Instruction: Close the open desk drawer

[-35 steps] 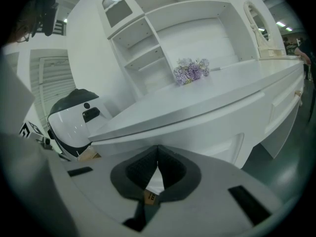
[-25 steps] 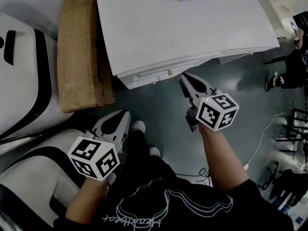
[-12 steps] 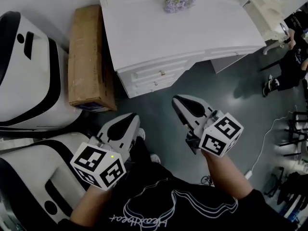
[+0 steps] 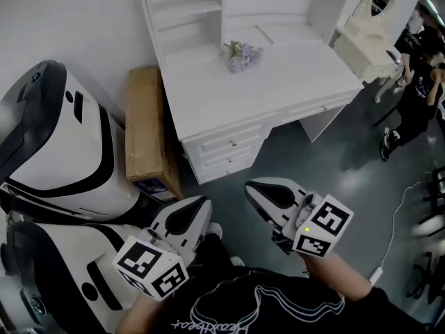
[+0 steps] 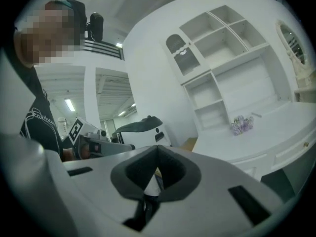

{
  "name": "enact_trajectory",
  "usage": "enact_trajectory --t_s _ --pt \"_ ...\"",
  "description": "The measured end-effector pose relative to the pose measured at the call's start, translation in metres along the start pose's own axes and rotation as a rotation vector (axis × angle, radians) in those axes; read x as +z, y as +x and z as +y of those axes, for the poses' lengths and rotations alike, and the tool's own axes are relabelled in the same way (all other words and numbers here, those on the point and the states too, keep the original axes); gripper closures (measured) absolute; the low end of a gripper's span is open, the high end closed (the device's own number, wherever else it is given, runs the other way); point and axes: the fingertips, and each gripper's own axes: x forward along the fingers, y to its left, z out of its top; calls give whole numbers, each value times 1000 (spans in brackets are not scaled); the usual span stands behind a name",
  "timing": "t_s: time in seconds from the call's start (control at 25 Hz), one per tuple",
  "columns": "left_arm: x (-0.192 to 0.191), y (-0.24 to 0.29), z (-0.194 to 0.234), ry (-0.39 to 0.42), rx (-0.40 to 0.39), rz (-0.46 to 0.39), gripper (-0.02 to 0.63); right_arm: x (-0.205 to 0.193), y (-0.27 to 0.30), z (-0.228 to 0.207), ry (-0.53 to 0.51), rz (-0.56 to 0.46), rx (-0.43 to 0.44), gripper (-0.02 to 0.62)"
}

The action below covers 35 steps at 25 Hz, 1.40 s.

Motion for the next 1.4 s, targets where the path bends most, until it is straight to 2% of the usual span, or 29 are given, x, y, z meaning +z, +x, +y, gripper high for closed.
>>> enact_trajectory --t_s 0.2,0.44,1.4 --pt "33 -19 -35 80 -36 -56 600 35 -19 30 -72 -43 18 591" --pt "47 -26 -57 142 -59 -82 600 49 -35 45 -108 -73 21 591" --pt "54 -31 -95 180 -9 -122 601 62 -61 67 -147 -103 102 591"
